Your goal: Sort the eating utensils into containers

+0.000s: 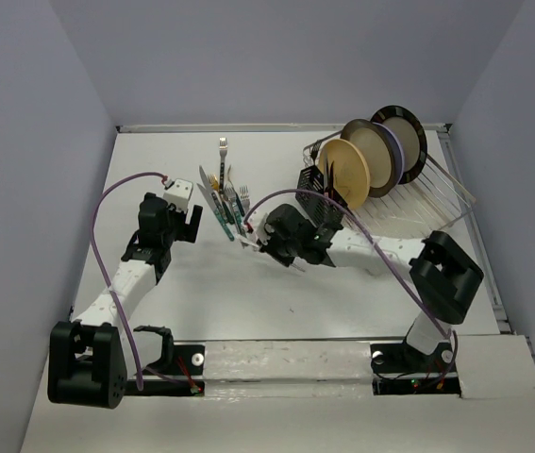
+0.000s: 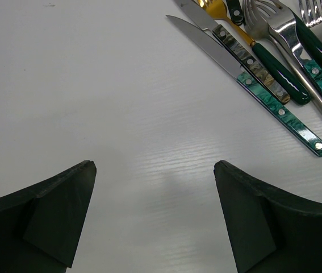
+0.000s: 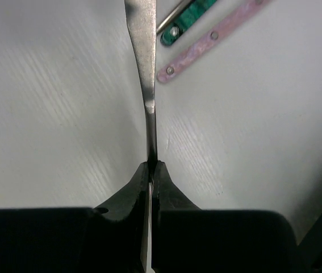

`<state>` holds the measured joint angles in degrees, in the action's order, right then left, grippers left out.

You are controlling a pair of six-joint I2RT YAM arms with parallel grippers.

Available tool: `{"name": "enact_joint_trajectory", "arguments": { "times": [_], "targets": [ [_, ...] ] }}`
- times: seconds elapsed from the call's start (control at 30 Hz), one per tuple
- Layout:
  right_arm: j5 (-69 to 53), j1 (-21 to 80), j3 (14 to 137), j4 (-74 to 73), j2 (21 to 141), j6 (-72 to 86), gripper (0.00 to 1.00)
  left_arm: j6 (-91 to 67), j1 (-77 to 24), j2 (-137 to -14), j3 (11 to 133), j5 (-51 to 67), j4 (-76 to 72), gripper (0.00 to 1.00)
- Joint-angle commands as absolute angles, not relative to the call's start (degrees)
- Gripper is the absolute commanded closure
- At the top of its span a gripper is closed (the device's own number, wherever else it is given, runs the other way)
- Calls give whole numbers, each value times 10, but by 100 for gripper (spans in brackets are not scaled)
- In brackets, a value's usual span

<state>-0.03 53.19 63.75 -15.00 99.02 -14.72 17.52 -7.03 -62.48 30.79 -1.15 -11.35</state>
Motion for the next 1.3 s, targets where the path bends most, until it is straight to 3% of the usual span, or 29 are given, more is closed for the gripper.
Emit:
{"name": "enact_joint_trajectory", "arguments": {
  "times": [0.0,0.27,0.53,0.93,1.27],
  "targets": [
    [-15,532,627,-26,932,-104,100,180,-69,-610,302,-15,-142,1],
    [35,500,572,133,791,-32,100,181,-68,-610,302,-14,-142,1],
    [257,469,515,311,688,-60,100,181,-68,-604,300,-13,-142,1],
    [318,374,460,430,748,-71,100,181,-68,-611,302,-13,-143,1],
    [327,363,421,469,794,-77,100,181,-68,-613,302,-13,-143,1]
  ]
}}
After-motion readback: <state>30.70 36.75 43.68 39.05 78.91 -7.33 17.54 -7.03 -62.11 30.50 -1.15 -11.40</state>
